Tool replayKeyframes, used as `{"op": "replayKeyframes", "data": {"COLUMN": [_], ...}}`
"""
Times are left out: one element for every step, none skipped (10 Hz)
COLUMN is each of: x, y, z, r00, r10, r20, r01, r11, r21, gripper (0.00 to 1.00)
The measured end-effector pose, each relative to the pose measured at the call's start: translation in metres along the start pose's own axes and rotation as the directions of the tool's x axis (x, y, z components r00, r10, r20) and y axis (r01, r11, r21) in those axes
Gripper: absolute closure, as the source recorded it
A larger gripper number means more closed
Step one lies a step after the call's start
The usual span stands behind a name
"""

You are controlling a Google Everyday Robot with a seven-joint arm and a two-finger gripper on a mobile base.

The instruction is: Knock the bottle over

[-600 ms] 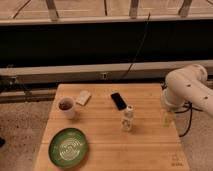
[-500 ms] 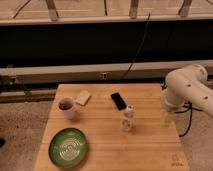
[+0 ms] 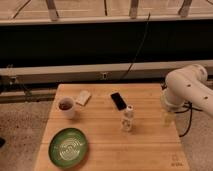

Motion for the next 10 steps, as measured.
{"op": "replayKeyframes", "data": {"x": [0.0000, 0.0000, 0.0000, 0.0000, 0.0000, 0.0000, 0.0000, 0.0000, -0.0004, -0.0040], "y": [0.0000, 0.0000, 0.0000, 0.0000, 0.0000, 0.0000, 0.0000, 0.0000, 0.0001, 0.0002], "z": [0.0000, 0.0000, 0.0000, 0.0000, 0.0000, -0.0001, 0.0000, 0.0000, 0.0003, 0.0038], "r00": [1.000, 1.000, 1.000, 1.000, 1.000, 1.000, 1.000, 1.000, 1.000, 1.000], "r10": [0.000, 0.000, 0.000, 0.000, 0.000, 0.000, 0.000, 0.000, -0.001, -0.011], "r20": [0.000, 0.000, 0.000, 0.000, 0.000, 0.000, 0.000, 0.000, -0.001, -0.002], "r01": [0.000, 0.000, 0.000, 0.000, 0.000, 0.000, 0.000, 0.000, 0.001, 0.011], "r11": [1.000, 1.000, 1.000, 1.000, 1.000, 1.000, 1.000, 1.000, 1.000, 1.000], "r21": [0.000, 0.000, 0.000, 0.000, 0.000, 0.000, 0.000, 0.000, 0.000, 0.000], "gripper": [0.20, 0.20, 0.20, 0.20, 0.20, 0.20, 0.20, 0.20, 0.20, 0.20]}}
